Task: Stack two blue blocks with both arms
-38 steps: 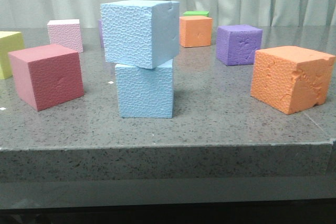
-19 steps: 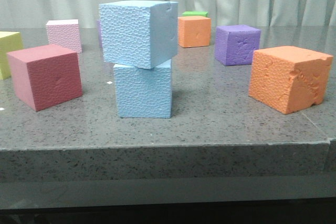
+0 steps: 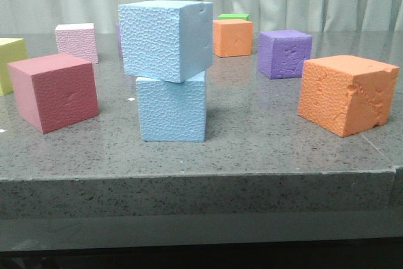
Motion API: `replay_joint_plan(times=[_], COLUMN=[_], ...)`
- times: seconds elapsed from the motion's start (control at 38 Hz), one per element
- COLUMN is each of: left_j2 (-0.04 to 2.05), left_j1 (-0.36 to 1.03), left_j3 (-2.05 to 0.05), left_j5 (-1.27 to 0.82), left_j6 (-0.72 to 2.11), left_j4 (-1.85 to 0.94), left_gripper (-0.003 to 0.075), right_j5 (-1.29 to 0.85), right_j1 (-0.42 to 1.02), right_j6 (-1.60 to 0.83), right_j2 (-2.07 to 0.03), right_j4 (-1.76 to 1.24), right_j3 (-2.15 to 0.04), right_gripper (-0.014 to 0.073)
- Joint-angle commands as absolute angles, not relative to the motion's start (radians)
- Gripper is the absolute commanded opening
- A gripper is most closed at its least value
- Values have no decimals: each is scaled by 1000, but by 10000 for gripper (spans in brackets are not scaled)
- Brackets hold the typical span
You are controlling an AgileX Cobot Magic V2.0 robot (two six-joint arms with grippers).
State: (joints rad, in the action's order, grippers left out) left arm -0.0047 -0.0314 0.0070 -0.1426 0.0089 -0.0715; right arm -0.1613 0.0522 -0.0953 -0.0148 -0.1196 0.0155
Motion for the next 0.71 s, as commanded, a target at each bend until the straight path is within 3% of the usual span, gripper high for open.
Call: replay_joint_plan(times=[0.0, 0.68], left_j2=[-24, -22], left_j1=[-32, -32], left_j3=[8, 8], left_j5=[-64, -64], left_j6=[8, 8], left_j4=[-80, -80], left_gripper=[-20, -20], right_j5=[-108, -175], right_j1=[48, 48], right_j6=[-92, -92], right_j2=[31, 29], right_j4=[-107, -108], right_j3=[22, 22], right_gripper=[-57, -57])
